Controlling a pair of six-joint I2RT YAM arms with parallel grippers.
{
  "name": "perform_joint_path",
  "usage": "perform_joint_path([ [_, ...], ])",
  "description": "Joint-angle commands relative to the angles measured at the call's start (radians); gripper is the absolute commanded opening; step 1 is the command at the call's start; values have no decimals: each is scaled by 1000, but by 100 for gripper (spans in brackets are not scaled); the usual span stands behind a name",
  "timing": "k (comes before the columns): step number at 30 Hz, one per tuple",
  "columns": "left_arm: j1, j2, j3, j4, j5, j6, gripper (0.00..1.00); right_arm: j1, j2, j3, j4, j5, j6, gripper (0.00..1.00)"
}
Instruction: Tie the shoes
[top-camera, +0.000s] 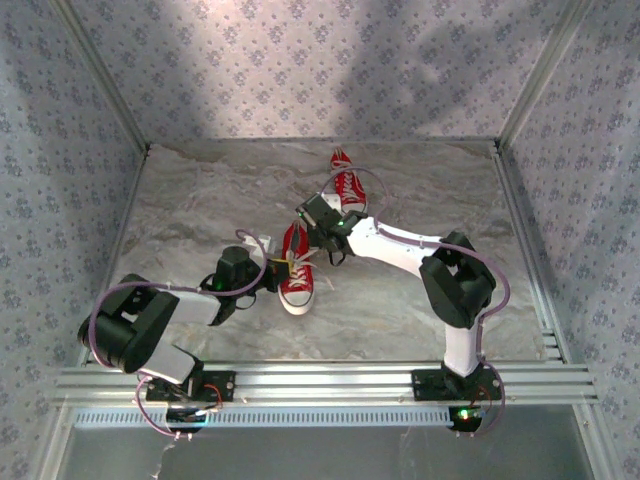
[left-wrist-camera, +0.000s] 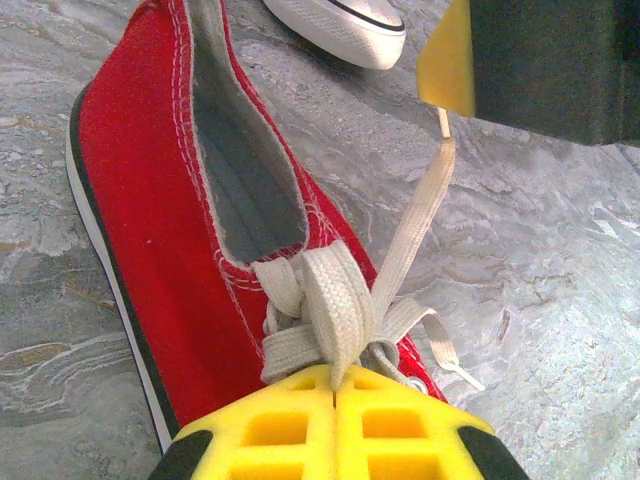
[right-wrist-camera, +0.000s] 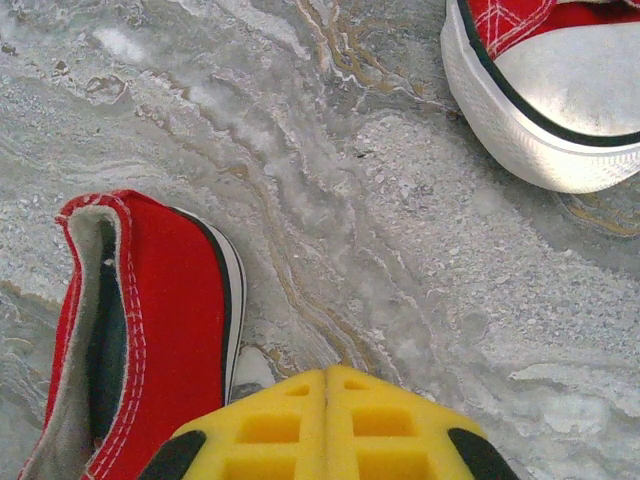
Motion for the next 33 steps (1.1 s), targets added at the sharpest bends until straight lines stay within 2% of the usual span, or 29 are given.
perform_joint_path([
  [1, 6, -3, -4, 13, 33, 16, 0, 11, -23, 20, -21, 35, -13, 24],
  [3, 5, 0, -4, 16, 34, 13, 0, 22, -53, -12, 10, 40, -24, 35],
  [5, 6, 6, -4, 22, 38, 9, 0, 38, -99, -66, 54, 45, -29, 38],
  [7, 6, 6, -5, 25, 39, 7, 0, 56, -143, -127, 95, 32, -19, 38],
  [10, 8, 8, -4, 28, 42, 5, 0, 96, -215, -260, 222, -56, 9, 36],
  [16, 8, 5, -7, 30, 45, 4, 0, 162, -264, -411, 419, -170, 179, 30],
  [23, 8, 3, -8, 33, 50, 4, 0, 163, -194, -413, 538, -243, 199, 32],
  [33, 9, 6, -10, 38, 49, 4, 0, 148, -152, -394, 514, -228, 225, 32],
])
